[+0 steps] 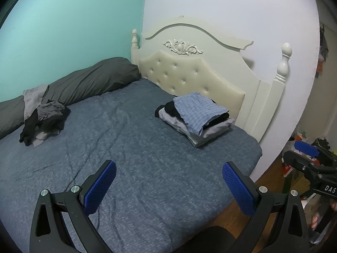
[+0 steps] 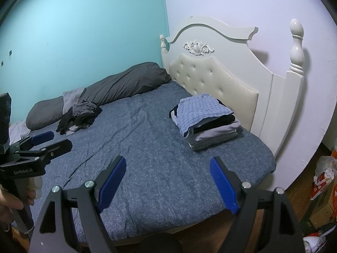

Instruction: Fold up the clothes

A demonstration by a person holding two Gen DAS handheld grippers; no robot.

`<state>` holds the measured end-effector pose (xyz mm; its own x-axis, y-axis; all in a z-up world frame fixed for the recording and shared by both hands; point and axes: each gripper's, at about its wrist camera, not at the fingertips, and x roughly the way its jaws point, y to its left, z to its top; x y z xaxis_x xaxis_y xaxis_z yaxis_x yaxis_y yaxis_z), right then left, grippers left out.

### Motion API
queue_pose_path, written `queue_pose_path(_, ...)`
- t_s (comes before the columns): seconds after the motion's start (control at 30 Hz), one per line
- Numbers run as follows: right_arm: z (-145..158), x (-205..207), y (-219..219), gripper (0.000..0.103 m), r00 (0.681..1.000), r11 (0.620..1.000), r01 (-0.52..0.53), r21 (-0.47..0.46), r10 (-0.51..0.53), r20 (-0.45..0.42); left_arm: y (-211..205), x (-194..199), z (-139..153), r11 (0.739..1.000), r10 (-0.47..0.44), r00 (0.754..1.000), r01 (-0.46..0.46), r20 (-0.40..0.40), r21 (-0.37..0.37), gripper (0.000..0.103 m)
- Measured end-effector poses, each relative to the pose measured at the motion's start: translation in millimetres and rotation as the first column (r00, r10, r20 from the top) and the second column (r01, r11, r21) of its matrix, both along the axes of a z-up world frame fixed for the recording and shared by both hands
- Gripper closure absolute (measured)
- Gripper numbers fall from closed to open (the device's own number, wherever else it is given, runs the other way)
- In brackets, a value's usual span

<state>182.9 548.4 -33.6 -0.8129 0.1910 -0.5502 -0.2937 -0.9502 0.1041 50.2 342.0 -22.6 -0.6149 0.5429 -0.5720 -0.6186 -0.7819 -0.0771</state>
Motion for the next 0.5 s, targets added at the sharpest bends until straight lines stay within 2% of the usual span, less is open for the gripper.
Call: queue_pose_path(0.5, -3.3, -3.3, 1.8, 0.020, 1.000, 1.000, -0.002, -0.004, 0.002, 0.007, -3.8, -6.1, -10.1, 1.000, 0.026, 1.000, -0.026, 0.014, -0.011, 0.000)
